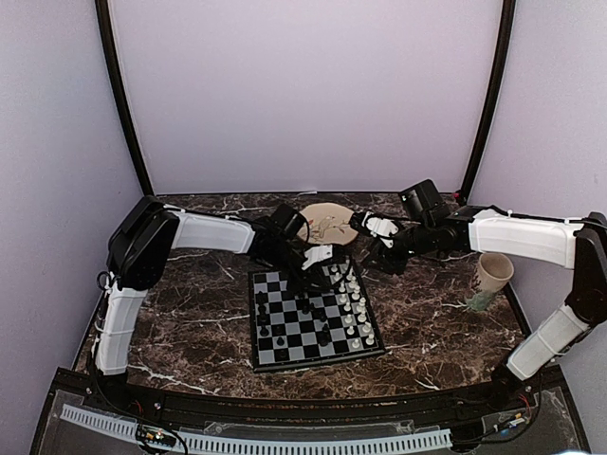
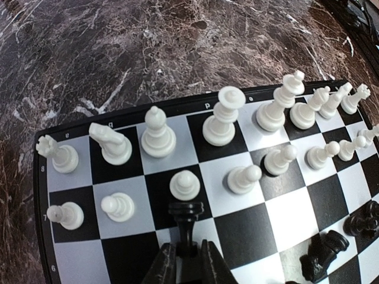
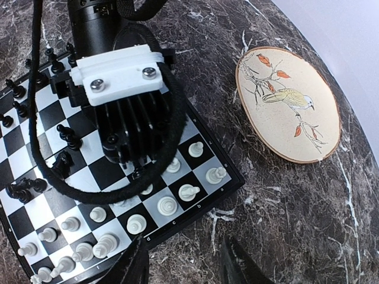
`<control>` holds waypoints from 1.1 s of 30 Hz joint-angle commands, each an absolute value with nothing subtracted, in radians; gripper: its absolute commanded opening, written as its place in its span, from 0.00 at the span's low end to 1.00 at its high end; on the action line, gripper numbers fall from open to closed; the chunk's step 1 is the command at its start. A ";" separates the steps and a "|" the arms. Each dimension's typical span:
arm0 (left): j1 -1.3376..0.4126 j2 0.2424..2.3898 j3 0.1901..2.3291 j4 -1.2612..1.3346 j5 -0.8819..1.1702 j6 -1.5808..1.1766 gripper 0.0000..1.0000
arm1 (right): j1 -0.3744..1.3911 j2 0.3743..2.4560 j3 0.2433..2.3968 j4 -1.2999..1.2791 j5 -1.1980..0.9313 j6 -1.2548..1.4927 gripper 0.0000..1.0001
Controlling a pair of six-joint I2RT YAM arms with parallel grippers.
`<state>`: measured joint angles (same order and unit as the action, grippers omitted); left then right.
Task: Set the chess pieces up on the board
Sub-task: Pick up the rook from the chessboard.
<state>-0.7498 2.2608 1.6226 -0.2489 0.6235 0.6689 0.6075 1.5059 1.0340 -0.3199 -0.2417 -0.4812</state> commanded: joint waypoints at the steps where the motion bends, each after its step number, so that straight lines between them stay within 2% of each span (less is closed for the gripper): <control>1: -0.742 2.190 1.574 -0.337 0.588 0.648 0.14 | 0.606 1.521 1.064 -0.325 -0.273 -0.474 0.41; 10: -0.734 2.169 1.564 -0.268 0.687 0.547 0.12 | 0.605 1.522 1.083 -0.330 -0.271 -0.455 0.42; 13: -0.733 2.166 1.548 -0.229 0.691 0.526 0.27 | 0.605 1.521 1.080 -0.330 -0.266 -0.455 0.41; 18: -0.738 2.170 1.513 -0.134 0.696 0.495 0.41 | 0.606 1.530 1.080 -0.330 -0.262 -0.458 0.41; 22: -0.741 2.197 1.524 -0.100 0.659 0.478 0.41 | 0.605 1.531 1.079 -0.329 -0.259 -0.459 0.41; 33: -0.745 2.216 1.515 -0.059 0.536 0.430 0.34 | 0.605 1.534 1.076 -0.328 -0.264 -0.462 0.41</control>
